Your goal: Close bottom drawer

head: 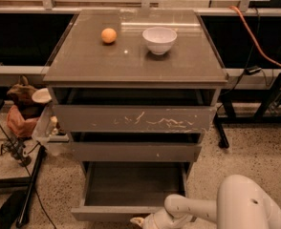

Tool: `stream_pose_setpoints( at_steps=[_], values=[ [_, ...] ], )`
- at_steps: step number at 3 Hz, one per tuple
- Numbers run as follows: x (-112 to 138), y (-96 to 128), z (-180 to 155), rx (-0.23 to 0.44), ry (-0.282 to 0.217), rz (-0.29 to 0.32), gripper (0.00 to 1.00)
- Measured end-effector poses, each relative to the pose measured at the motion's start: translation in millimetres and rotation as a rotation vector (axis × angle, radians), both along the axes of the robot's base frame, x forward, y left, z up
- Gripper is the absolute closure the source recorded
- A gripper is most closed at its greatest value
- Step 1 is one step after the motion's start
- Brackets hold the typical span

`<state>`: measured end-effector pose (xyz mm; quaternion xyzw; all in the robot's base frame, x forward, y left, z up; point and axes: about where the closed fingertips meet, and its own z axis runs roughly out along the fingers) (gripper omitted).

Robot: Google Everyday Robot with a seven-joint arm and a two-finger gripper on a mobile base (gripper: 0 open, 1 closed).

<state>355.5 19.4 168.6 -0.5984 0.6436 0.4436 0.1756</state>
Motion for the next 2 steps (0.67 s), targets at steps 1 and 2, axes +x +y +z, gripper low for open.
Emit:
stream_pose_setpoints(
  at_steps=[1, 2],
  values=[
    [39.6, -8.9, -18.6, -0.061, -0.061, -0.004, 0.00],
    [39.7, -8.9, -18.6, -0.061, -0.061, -0.004, 0.00]
  ],
)
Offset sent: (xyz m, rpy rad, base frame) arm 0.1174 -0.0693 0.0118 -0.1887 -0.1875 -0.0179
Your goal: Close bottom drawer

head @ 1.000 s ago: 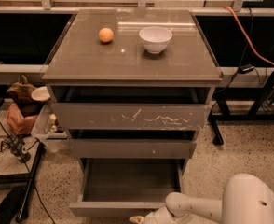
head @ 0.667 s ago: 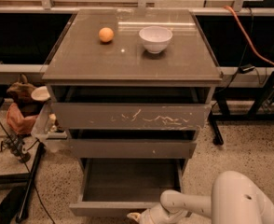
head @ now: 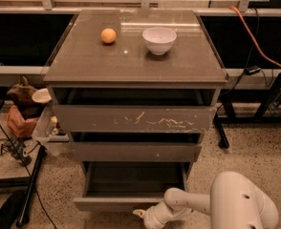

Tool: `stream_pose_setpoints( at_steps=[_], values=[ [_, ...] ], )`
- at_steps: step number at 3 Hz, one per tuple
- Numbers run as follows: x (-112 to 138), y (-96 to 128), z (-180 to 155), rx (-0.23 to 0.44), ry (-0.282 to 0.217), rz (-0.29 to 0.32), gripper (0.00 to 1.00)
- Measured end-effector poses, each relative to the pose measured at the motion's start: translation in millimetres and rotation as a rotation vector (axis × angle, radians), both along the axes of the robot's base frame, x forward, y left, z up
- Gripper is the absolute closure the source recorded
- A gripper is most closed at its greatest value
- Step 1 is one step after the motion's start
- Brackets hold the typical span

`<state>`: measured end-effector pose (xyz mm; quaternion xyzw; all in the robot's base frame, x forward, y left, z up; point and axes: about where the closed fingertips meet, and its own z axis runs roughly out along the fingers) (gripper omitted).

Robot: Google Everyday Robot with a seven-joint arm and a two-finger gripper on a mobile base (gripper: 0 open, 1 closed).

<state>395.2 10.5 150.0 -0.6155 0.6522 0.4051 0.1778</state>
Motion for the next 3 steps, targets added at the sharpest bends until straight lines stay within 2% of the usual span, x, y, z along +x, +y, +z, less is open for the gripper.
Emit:
stream_pose_setpoints(
  at_steps=[2, 3],
  values=[
    [72.1, -45.9, 39.0, -0.020, -0.184, -0.117, 0.00],
    [72.1, -45.9, 39.0, -0.020, -0.184, -0.117, 0.00]
  ],
)
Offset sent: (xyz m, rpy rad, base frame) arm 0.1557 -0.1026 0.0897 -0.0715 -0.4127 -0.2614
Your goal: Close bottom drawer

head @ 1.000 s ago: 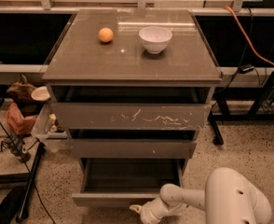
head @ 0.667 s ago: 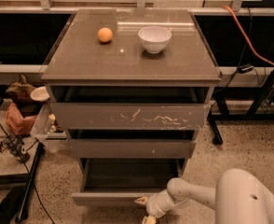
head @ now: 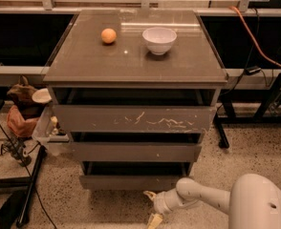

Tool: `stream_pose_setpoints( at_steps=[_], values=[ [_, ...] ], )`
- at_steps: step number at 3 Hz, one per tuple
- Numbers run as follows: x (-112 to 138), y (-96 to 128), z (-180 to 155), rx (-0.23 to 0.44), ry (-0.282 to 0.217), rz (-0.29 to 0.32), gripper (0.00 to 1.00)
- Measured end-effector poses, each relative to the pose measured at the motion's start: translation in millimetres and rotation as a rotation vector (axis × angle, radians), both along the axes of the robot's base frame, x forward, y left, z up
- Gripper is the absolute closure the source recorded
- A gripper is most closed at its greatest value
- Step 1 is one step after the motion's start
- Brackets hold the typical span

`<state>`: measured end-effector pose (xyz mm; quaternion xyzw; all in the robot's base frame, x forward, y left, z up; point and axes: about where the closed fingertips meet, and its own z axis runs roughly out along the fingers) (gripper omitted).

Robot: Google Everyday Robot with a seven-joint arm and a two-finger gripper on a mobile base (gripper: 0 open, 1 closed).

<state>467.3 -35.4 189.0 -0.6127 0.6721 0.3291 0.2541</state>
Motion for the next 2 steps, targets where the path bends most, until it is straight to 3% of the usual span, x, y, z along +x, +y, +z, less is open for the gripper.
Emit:
stream_pose_setpoints(
  at_steps=[2],
  values=[
    [19.2, 9.0, -12.9, 0.032, -0.017, -0.009, 0.00]
  ],
)
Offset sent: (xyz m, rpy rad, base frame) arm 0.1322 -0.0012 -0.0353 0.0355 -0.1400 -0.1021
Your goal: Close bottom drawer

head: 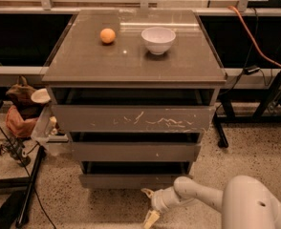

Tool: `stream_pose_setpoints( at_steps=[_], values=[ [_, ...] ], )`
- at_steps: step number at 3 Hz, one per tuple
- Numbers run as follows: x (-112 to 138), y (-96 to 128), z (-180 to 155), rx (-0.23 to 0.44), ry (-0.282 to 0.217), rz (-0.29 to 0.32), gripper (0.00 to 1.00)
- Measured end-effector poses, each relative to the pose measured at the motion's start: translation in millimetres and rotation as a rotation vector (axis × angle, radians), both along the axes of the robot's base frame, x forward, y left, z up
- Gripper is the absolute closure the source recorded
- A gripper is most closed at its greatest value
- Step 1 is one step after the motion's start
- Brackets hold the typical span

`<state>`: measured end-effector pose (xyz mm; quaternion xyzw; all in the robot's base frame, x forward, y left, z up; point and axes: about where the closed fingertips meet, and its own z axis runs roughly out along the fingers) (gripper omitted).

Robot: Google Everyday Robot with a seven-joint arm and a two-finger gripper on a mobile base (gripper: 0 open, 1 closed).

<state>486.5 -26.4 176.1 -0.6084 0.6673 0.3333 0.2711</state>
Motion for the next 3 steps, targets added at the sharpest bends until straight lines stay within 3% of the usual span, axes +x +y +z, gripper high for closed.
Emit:
stream_pose_setpoints(
  at_steps=[1, 2, 3],
  values=[
    [55.2, 2.2, -16.0, -0.012, -0.056, -0.047, 0.00],
    [77.5, 0.6, -18.5, -0.016, -0.090, -0.071, 0.00],
    [77.5, 0.6, -18.5, -0.016, -0.090, -0.071, 0.00]
  ],
)
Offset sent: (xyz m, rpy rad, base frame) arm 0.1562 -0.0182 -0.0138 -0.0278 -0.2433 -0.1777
